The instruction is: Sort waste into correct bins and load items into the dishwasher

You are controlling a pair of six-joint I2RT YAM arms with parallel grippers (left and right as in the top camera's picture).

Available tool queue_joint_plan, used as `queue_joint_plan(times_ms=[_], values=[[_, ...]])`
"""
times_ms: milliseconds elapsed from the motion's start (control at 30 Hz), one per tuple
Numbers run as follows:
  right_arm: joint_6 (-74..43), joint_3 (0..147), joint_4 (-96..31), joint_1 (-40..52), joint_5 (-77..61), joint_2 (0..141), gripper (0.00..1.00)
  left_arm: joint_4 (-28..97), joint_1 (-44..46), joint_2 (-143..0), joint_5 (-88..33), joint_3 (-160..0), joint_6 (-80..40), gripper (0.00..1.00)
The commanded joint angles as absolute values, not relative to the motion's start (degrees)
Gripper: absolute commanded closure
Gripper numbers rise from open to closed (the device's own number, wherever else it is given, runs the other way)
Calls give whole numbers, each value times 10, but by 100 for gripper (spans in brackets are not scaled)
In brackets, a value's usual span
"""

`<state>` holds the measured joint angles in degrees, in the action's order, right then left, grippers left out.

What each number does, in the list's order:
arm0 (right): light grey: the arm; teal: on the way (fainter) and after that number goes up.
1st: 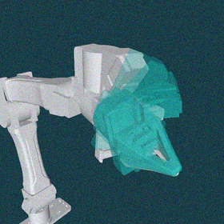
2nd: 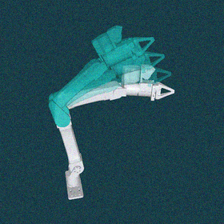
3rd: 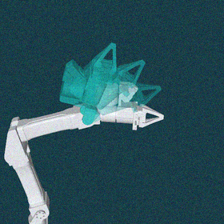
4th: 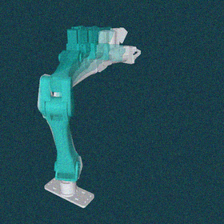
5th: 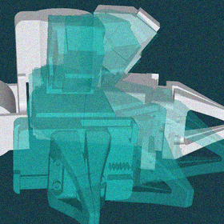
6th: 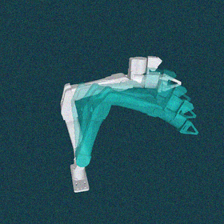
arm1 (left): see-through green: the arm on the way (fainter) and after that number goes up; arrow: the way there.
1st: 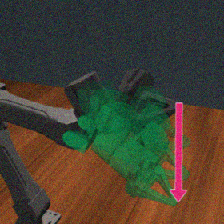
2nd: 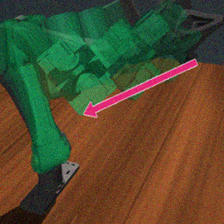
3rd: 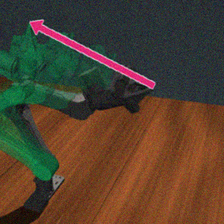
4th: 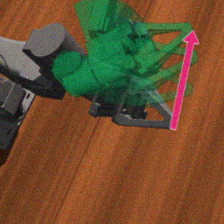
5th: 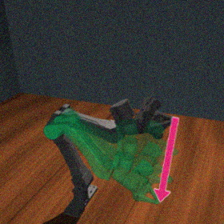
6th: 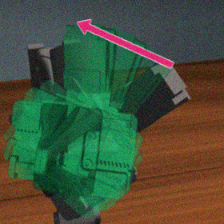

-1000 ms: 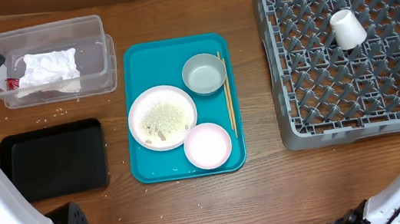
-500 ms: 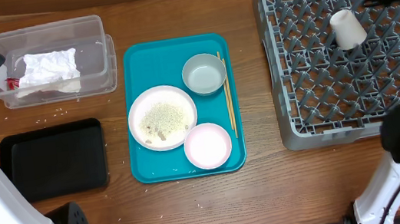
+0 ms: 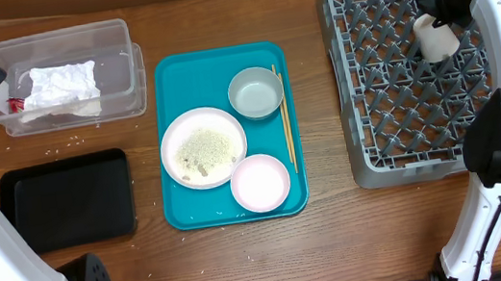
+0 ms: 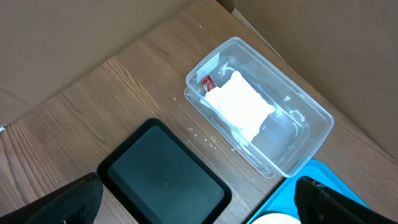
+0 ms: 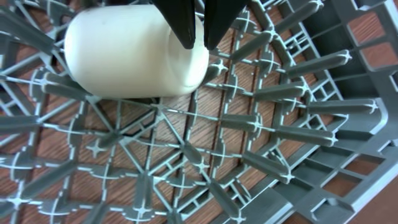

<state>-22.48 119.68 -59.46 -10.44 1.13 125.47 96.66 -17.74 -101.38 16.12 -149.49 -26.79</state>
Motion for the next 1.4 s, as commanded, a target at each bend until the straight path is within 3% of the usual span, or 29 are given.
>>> queue_joint_plan(times_ms=[0, 500, 833, 1100, 1367], values=[[-227, 1200, -593, -106, 16, 1273, 91, 967, -181, -1013, 169, -1497, -263, 0], [-228, 1201, -647, -119, 93, 1275, 96, 967, -181, -1013, 169, -1497, -263, 0], [-228, 1201, -713, -122, 153, 1178, 96, 967, -181, -1013, 169, -1497, -263, 0], [-225, 1200, -627, -120, -105, 1108, 95, 967, -181, -1013, 169, -1497, -263, 0], [-225, 1200, -555, -101, -116, 1172, 95, 967, -181, -1013, 169, -1497, -263, 0]])
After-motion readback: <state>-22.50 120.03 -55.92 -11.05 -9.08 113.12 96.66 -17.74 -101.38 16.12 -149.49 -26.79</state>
